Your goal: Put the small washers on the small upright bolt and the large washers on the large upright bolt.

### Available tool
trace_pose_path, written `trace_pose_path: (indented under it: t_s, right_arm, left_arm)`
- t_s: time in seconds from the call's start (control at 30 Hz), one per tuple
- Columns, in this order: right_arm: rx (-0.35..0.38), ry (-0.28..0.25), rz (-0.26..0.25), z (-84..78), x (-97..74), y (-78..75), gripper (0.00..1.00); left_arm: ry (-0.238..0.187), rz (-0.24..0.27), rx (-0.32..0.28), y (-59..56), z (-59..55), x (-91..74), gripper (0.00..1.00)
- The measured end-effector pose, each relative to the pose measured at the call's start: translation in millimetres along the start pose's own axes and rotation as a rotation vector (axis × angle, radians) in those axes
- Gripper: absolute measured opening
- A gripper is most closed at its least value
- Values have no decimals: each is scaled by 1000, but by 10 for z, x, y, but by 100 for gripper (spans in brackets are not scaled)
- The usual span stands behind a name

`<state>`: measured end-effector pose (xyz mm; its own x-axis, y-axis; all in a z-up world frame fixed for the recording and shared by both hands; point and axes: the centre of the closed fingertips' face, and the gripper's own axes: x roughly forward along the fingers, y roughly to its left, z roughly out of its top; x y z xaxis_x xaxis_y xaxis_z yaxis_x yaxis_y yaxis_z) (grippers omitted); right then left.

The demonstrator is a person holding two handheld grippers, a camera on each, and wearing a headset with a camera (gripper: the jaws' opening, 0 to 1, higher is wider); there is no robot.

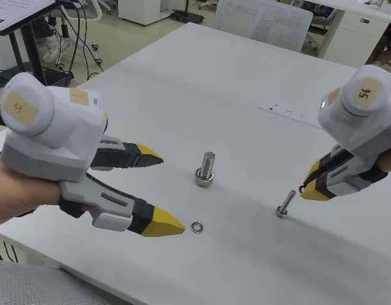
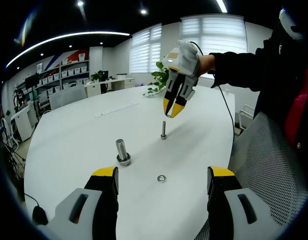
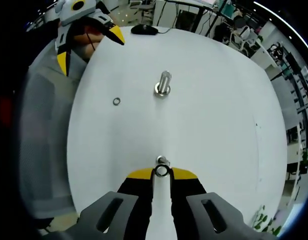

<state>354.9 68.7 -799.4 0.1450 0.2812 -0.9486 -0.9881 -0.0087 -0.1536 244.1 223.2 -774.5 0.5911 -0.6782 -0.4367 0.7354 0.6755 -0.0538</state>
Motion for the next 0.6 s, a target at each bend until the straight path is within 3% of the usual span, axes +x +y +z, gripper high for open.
trace_pose_path:
  t_s: [0.6]
  right_arm:
    - [-10, 20, 18, -18, 174, -65, 13]
  left_arm:
    - [4, 4, -6, 12, -19, -5, 72]
